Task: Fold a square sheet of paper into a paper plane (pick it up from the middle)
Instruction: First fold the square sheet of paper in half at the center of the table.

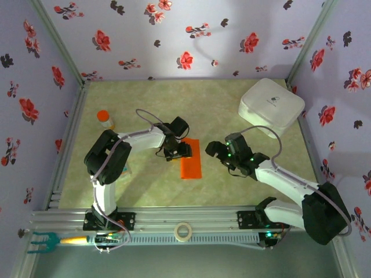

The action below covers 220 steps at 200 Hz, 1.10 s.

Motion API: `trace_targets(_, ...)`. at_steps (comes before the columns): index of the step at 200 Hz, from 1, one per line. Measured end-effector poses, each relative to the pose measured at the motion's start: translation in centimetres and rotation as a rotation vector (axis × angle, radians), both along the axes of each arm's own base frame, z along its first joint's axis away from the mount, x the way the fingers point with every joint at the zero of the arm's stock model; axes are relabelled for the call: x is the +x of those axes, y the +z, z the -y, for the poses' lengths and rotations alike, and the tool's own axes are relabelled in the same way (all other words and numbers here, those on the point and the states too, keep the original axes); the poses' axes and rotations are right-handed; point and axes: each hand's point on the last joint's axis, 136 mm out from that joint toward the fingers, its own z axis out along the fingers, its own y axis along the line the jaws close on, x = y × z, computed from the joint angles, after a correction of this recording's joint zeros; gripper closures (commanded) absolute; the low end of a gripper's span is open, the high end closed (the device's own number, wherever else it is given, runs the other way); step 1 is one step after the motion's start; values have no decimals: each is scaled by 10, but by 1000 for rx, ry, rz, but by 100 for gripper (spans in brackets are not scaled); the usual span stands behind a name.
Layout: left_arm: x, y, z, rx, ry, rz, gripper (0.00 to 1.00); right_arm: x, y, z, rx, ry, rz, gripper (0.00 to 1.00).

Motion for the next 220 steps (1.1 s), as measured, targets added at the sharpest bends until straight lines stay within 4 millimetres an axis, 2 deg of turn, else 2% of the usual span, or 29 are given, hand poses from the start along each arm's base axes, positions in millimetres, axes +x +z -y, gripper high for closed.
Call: trace_targets(220,0,-1,0,3,-1,2,38,-4,-4,6,-1,-15,-11,9)
